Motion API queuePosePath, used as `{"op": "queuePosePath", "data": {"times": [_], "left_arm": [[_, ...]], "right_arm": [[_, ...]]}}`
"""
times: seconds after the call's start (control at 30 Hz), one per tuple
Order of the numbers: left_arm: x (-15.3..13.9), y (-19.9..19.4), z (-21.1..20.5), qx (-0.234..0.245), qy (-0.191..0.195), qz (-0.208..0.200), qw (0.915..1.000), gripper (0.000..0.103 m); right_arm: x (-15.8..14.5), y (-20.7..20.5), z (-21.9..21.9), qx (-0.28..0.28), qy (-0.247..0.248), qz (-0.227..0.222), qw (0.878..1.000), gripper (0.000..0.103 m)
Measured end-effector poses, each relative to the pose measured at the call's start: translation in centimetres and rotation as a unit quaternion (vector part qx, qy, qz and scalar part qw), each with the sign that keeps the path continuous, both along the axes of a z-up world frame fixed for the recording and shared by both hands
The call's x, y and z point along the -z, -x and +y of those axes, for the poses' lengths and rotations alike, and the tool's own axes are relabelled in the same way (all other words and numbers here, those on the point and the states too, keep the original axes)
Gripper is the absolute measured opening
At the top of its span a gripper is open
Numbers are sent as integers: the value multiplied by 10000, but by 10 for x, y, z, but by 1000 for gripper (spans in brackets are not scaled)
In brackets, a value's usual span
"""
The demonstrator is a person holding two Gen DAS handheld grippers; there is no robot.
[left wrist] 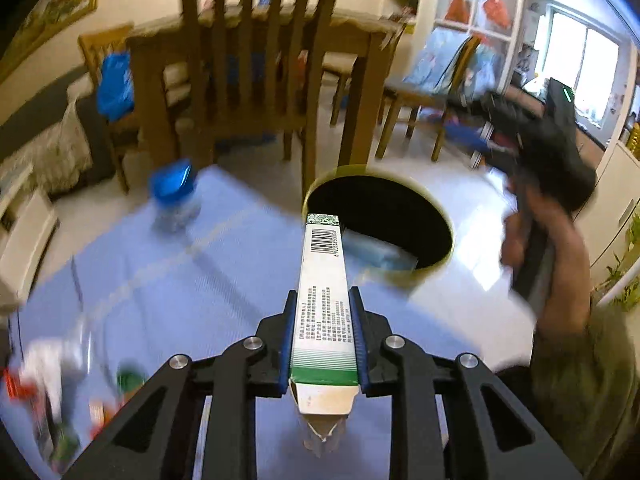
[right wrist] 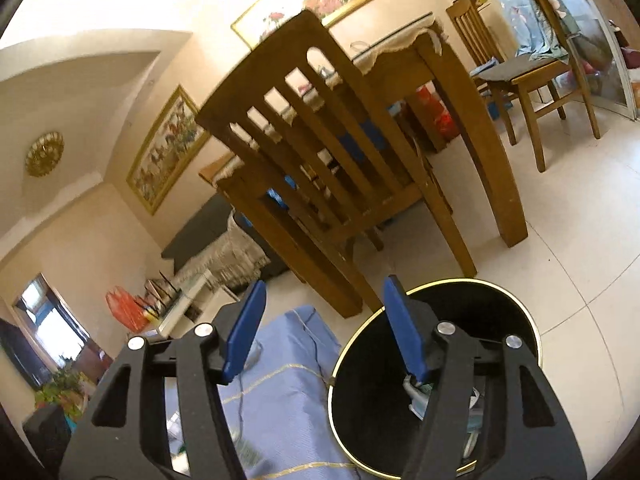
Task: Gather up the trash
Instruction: 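Drop the mask from the right tool while the left tool drops the ointment box into the bin, then return to the table and grasp the red cigarette pack with the right tool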
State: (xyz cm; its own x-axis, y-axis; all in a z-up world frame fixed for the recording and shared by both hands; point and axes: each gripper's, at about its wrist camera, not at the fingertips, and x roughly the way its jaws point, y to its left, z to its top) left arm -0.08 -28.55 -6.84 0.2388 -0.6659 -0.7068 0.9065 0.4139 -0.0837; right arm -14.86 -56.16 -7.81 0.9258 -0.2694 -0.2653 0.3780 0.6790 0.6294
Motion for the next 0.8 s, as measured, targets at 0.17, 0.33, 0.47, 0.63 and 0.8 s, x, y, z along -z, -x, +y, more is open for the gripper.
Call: {"op": "queuePosePath", "data": {"times": [0.17,0.33,0.47,0.63,0.8], "left_arm": [[-17,-4,-79,325,54,-158,9993,22],[9,-3,-132,352,-400,-337,9980,27],[26,-3,-143,335,-582,-185,9976,32],[17,-10,-95,-92,-233,-7,9997,71],[4,-23,-7,-837,350,390,9951,96]], "right_arm": [[-7,38,-5,699,10,-350,9969,72],[6,63,-21,1240,-190,-385,9913,98],[30,63,-48,1186,-1007,-429,9869,98],[55,66,-70,1954,-1771,-23,9646,98],[22,20,-39,1197,-443,745,9890,99]]}}
